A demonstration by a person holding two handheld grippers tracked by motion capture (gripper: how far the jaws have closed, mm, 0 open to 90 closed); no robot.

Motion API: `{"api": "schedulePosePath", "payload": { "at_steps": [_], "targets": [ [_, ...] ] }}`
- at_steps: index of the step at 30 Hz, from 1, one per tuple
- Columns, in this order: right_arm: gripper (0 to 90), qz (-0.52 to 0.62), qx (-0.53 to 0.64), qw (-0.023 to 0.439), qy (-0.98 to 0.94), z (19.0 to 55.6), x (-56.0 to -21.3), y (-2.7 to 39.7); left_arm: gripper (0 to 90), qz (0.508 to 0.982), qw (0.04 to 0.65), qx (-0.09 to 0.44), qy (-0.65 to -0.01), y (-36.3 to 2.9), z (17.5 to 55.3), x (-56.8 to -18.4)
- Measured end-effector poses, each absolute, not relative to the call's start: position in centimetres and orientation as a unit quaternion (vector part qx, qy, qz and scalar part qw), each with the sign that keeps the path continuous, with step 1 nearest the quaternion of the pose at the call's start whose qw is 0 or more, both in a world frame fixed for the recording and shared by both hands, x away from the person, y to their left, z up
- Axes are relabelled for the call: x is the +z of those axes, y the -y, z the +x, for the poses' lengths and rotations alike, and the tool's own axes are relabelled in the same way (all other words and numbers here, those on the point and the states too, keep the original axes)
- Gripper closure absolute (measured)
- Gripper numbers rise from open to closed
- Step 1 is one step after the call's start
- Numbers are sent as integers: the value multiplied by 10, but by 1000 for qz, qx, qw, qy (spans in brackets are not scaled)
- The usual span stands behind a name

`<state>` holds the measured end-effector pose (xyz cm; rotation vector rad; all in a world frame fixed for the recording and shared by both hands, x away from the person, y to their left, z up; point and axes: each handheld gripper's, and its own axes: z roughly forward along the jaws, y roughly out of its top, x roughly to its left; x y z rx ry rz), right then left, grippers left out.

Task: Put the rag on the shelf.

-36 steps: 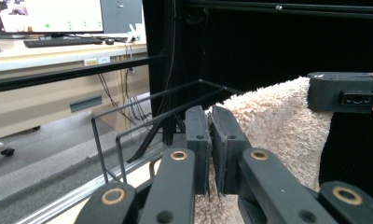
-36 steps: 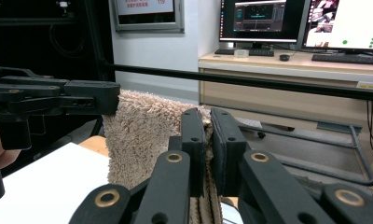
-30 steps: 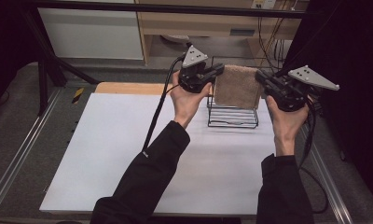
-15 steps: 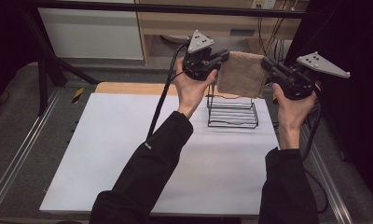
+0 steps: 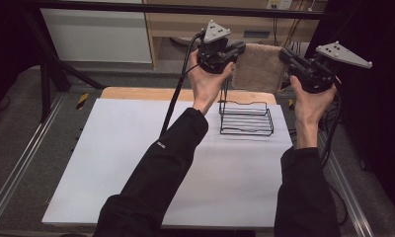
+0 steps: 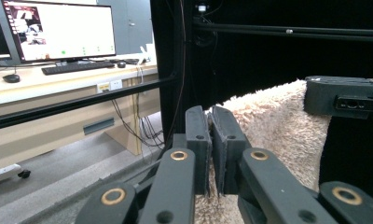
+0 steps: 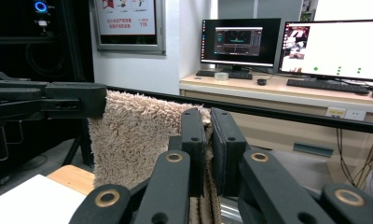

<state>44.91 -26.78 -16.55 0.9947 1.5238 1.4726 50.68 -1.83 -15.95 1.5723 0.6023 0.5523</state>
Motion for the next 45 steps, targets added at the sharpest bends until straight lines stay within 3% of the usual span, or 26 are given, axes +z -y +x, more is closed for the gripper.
{"api": "schedulePosePath", "payload": {
  "at_steps": [17,31,45],
  "targets": [
    [849,387,568,404,-604,486,-158,265,858,677,637,254,-268,17,535,-161],
    [848,383,571,399,-607,513,-173,258,856,684,621,281,-259,12,554,-171],
    [848,380,553,391,-630,509,-200,266,854,709,610,250,-250,14,544,-206]
  ]
}}
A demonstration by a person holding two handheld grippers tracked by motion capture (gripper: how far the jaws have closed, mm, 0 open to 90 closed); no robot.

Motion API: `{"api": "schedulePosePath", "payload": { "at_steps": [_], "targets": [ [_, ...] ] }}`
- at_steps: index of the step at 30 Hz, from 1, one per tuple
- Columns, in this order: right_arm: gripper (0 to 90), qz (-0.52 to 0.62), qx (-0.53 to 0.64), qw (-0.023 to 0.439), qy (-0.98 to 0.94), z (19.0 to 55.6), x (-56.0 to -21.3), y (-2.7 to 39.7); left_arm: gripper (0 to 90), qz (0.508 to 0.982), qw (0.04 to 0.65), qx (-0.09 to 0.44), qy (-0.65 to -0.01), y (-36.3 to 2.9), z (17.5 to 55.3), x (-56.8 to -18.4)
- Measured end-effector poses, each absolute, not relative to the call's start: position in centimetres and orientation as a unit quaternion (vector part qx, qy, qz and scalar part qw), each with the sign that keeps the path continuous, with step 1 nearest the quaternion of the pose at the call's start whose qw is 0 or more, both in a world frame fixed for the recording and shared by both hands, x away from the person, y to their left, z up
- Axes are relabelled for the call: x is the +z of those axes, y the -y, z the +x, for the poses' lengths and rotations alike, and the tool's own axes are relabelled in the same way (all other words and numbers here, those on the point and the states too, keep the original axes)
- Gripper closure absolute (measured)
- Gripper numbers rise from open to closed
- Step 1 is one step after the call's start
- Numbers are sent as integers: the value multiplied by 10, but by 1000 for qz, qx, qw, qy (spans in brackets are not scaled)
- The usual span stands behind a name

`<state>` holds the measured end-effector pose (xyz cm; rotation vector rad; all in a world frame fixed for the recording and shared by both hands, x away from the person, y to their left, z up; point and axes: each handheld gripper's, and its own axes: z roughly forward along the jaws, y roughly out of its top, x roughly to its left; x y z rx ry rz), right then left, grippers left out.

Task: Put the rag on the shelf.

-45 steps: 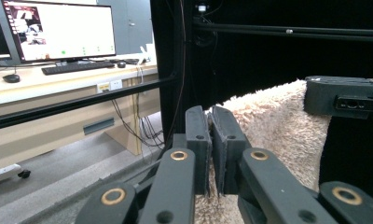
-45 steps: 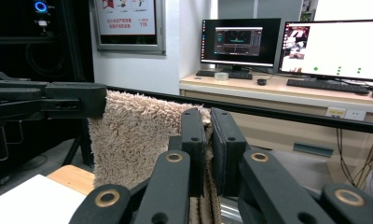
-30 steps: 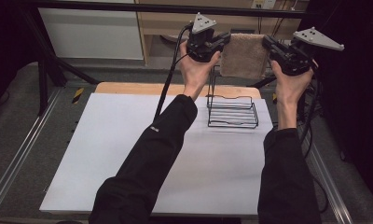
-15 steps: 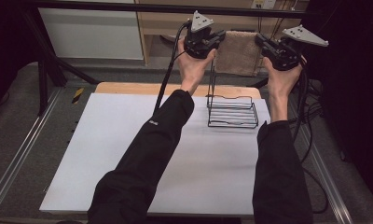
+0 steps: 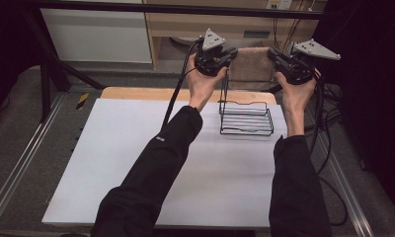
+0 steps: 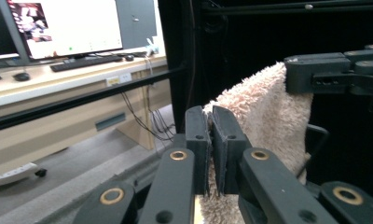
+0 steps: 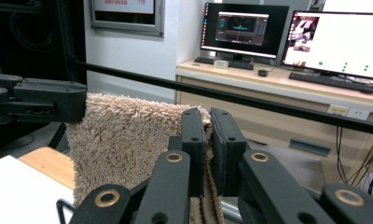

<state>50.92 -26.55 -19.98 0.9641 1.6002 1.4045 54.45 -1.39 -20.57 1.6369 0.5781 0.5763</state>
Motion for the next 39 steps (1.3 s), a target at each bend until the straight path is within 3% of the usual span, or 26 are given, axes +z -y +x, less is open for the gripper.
{"api": "schedulePosePath", "payload": {
  "at_steps": [16,39],
  "targets": [
    [847,399,552,379,-626,487,-224,295,854,737,597,222,-227,39,529,-219],
    [829,404,549,346,-644,467,-250,298,840,758,581,195,-225,36,510,-238]
  ]
}}
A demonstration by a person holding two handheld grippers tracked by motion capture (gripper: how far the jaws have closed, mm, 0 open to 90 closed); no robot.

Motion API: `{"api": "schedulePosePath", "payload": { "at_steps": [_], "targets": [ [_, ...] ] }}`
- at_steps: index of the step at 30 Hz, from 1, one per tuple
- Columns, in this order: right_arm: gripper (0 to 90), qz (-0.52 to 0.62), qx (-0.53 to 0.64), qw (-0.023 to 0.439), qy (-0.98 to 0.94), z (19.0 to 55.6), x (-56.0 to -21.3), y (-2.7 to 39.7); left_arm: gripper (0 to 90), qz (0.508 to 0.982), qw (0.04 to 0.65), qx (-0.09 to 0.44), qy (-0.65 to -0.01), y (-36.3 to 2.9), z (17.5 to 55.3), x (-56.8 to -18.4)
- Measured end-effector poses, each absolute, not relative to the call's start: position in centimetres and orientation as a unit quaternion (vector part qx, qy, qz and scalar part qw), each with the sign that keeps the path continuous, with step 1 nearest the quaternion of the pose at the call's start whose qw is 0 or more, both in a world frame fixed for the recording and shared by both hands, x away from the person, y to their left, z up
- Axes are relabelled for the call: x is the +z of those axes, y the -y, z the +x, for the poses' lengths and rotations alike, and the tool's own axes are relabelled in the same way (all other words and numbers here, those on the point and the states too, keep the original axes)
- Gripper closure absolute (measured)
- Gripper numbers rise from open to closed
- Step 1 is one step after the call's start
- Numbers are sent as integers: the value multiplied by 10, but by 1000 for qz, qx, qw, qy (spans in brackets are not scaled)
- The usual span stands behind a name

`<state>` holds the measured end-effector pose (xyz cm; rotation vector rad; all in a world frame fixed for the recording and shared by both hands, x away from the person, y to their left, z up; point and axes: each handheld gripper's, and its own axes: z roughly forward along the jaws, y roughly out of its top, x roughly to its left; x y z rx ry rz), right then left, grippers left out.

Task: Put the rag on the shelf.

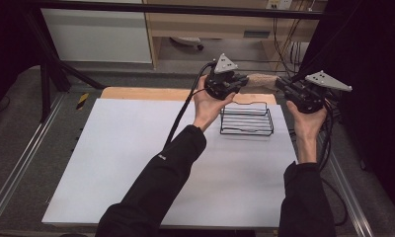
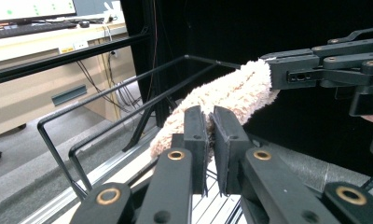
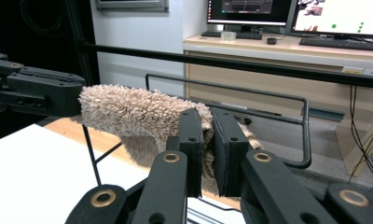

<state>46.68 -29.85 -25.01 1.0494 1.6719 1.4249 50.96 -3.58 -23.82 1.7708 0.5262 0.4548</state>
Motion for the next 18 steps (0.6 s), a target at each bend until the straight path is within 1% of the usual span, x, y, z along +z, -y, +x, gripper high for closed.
{"api": "schedulePosePath", "payload": {
  "at_steps": [8,11,14,17,18],
  "targets": [
    [821,401,544,338,-654,465,-256,299,817,769,569,186,-226,35,507,-243],
    [821,399,542,338,-658,465,-258,299,785,774,564,176,-227,34,505,-242],
    [822,397,540,339,-660,465,-259,299,758,770,571,169,-230,31,502,-236],
    [822,395,540,342,-660,464,-259,299,766,766,575,162,-237,29,501,-228],
    [822,394,539,342,-661,464,-259,299,792,767,573,161,-241,30,501,-226]
  ]
}}
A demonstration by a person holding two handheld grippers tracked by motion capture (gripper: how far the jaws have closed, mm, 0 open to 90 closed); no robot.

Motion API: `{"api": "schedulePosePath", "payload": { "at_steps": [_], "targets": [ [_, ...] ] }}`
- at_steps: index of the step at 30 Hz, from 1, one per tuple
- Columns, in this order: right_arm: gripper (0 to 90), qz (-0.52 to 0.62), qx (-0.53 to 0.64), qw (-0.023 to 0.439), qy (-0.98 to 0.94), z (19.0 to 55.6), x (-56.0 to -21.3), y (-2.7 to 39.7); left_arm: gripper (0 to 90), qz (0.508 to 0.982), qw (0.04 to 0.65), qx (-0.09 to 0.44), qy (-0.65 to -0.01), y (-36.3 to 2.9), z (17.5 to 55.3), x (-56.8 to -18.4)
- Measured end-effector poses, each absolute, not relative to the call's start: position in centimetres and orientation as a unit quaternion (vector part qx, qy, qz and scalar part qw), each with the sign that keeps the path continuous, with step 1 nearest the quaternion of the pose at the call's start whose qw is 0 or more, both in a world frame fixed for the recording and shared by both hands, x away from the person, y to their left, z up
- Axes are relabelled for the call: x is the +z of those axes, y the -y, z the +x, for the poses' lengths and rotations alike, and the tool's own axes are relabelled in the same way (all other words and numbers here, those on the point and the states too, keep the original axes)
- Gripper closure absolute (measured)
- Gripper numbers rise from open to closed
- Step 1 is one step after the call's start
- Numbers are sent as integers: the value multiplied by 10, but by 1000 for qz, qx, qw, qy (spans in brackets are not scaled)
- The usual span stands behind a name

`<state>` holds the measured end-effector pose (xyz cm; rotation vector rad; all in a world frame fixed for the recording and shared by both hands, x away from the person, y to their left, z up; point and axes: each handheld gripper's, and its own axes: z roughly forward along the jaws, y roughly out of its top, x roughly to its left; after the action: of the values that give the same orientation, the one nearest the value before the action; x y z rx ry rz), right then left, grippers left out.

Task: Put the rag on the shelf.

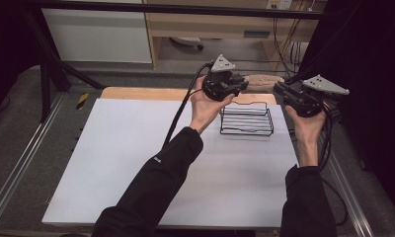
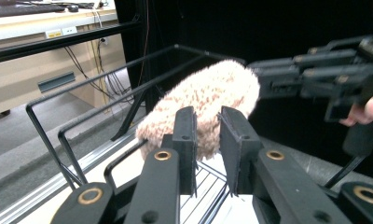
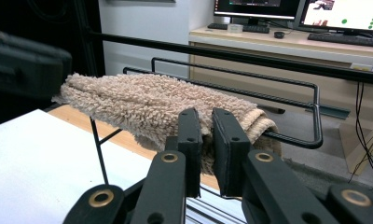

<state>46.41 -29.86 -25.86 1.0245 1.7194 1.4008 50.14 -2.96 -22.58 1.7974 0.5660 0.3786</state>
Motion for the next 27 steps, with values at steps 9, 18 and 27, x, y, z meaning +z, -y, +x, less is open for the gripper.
{"api": "schedulePosePath", "payload": {
  "at_steps": [9,18,27],
  "targets": [
    [802,389,534,343,-668,463,-260,299,897,790,543,135,-251,38,504,-236],
    [714,392,528,336,-674,460,-262,302,898,798,529,139,-251,41,510,-248],
    [744,390,539,316,-676,455,-250,295,897,804,519,152,-247,43,513,-258]
  ]
}}
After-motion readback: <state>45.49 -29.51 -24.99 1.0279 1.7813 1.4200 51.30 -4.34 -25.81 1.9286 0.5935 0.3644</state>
